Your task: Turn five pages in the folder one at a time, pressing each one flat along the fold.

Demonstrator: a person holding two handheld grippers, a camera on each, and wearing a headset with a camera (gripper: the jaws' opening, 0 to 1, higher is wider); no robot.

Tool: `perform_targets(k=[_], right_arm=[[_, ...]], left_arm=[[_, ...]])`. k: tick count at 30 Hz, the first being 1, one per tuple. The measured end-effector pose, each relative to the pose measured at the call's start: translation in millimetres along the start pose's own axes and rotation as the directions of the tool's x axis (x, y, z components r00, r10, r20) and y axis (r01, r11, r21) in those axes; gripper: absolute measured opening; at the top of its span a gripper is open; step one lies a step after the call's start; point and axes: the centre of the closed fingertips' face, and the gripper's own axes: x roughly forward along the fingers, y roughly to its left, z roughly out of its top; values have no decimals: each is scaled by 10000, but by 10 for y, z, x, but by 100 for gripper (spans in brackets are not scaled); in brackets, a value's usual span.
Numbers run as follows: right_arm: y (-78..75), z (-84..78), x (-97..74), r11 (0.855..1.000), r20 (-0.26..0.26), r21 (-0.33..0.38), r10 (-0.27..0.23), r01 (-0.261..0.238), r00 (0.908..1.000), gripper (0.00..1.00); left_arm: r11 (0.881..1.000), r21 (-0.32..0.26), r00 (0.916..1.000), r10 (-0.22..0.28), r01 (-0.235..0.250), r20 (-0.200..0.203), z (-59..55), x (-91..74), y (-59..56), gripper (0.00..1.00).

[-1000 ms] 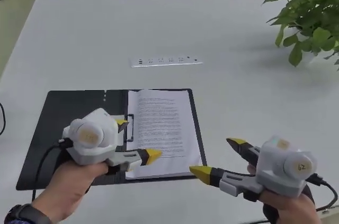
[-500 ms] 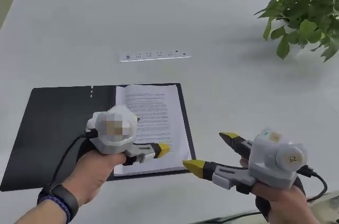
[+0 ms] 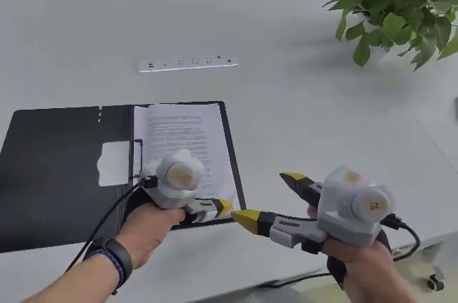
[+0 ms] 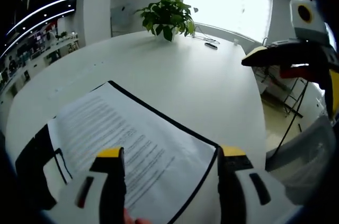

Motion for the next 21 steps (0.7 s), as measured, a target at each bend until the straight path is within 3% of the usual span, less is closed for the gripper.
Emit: perform_targets(k=[10, 13, 16, 17, 21], right_arm=[[-4, -62, -16, 9999, -77, 102, -33, 34, 10000, 80], [-3, -61, -12, 9999, -91, 101, -25, 26, 10000, 80], [-4, -50, -4, 9998, -32, 199, 23, -23, 10000, 80], [-5, -49, -1, 9998, -18, 212, 38, -37, 10000, 80], [-4, -51, 17, 9999, -59, 152, 67, -66, 10000, 79]], left_arm=[[9995, -274, 9996, 155, -161, -223, -59, 142, -18, 71], [9997, 23, 9987, 251, -251, -454, -127, 174, -23, 70], [9931, 860, 9921, 880, -803, -893, -247, 179, 69, 65], [9958, 614, 9944, 720, -673, -779, -233, 192, 34, 65], [9960, 514, 9939, 768, -728, -797, -225, 183, 49, 64]])
